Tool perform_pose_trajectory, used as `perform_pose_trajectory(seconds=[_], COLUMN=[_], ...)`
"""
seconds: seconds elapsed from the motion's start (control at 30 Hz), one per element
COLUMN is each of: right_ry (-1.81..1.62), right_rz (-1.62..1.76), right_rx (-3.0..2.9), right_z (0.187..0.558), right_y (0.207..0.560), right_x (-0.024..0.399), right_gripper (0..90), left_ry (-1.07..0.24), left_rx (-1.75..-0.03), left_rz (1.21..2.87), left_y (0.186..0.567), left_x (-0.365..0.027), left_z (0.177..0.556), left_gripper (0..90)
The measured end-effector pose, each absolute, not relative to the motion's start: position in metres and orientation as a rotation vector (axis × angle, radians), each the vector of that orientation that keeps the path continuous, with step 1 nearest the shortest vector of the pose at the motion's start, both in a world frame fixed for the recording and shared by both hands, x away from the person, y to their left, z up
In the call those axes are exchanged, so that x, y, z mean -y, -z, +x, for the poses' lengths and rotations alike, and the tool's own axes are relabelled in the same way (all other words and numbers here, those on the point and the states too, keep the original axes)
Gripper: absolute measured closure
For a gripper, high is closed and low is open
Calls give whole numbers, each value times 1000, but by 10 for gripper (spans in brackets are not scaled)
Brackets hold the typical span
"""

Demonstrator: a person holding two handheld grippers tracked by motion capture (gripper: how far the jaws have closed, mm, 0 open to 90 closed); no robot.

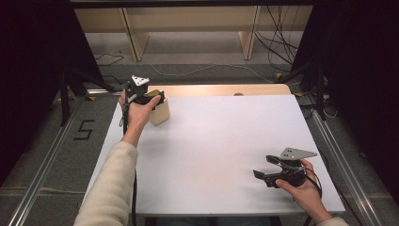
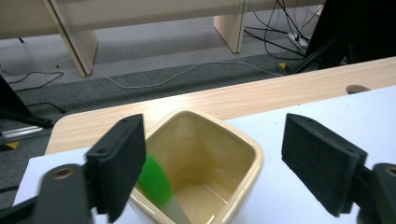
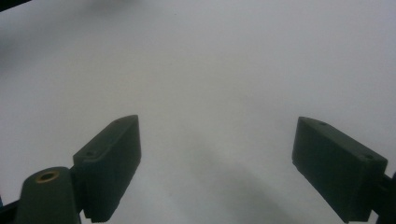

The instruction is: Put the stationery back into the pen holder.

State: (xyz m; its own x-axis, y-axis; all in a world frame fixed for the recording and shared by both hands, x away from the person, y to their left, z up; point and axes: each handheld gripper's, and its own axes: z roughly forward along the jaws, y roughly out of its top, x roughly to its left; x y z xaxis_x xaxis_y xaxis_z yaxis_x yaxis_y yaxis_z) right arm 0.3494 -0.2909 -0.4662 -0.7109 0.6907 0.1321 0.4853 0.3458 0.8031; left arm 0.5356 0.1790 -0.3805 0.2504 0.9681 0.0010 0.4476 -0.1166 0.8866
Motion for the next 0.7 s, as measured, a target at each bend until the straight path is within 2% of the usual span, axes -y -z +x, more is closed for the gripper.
perform_pose_trajectory(seconds=[0.23, 0.7], right_ry=[-1299, -1296], right_rz=[1063, 1064], right_rx=[-2375, -2374], right_z=[349, 349], right_y=[466, 466], right_x=[291, 291], right_gripper=[163, 163], left_ry=[-779, -746], left_rx=[-1292, -1274], left_rz=[1782, 1837], left_y=[375, 371], left_x=[-172, -168], left_z=[522, 498], left_gripper=[180, 178])
